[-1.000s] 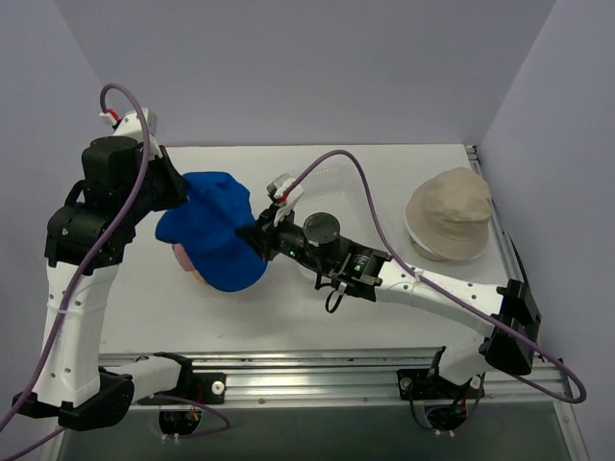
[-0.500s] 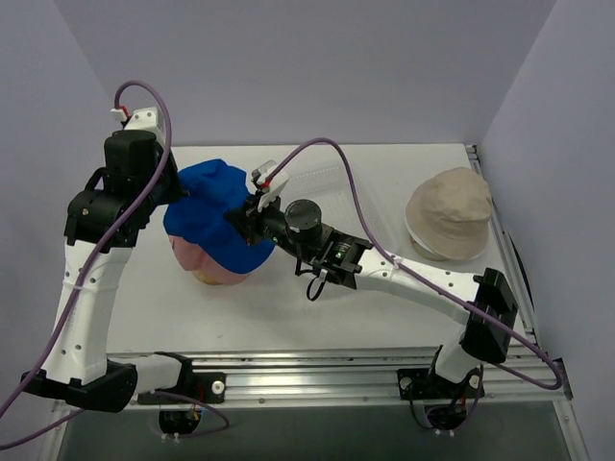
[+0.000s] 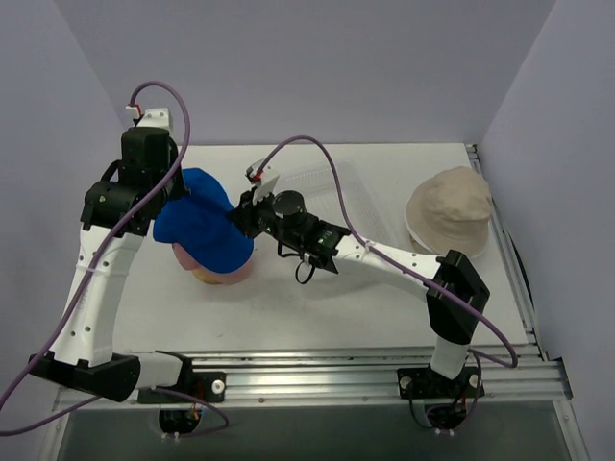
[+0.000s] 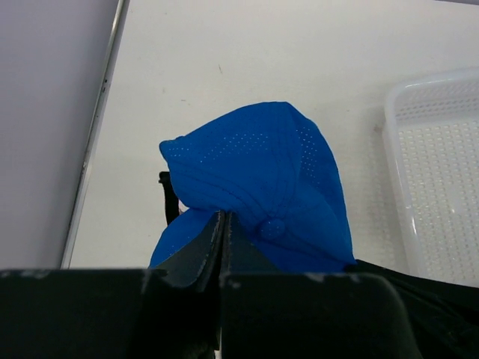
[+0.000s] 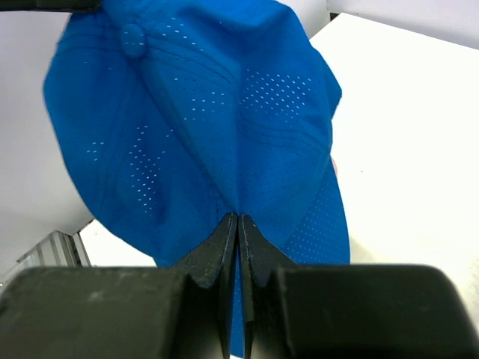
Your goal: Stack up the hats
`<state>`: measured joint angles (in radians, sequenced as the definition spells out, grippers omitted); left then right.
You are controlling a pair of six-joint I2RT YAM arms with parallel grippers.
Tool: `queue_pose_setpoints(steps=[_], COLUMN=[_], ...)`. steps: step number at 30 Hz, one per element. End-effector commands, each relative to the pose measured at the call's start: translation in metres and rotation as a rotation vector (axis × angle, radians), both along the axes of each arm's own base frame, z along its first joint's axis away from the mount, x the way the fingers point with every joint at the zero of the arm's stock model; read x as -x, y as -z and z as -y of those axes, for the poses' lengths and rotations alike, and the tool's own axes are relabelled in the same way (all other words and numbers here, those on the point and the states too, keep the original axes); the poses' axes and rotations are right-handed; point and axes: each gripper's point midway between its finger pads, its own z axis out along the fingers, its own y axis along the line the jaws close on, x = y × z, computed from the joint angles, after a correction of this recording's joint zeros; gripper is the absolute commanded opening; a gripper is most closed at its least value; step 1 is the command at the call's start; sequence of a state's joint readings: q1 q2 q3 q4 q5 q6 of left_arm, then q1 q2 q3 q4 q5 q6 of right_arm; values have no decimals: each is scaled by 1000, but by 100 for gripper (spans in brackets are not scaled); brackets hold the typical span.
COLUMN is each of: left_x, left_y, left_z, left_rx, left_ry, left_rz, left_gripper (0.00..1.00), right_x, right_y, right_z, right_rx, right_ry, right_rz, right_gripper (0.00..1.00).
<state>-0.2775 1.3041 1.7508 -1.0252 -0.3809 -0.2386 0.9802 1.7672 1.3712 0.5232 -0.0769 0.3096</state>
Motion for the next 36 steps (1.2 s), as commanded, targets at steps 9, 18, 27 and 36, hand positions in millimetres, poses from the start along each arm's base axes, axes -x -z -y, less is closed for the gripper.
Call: queue_pose_setpoints(steps=[9, 18, 27, 36], left_x=[-11, -4, -3, -4], left_y=[23, 49, 59, 50], left_z=[-6, 5, 18, 30], left_rx=[-15, 16, 55, 108], left_ry=[-36, 26, 94, 149], left_rz=[-39, -68, -49, -7], left_gripper=[2, 2, 2, 13], right_x=[5, 13, 23, 25], right_y=[-22, -3, 19, 25], right_z=[-8, -1, 6, 12], right_rx=[-110, -107, -109, -105], right_ry=[-42, -39, -36, -26], right_rz=[19, 0, -22, -22], right_gripper=[0, 0, 0, 0])
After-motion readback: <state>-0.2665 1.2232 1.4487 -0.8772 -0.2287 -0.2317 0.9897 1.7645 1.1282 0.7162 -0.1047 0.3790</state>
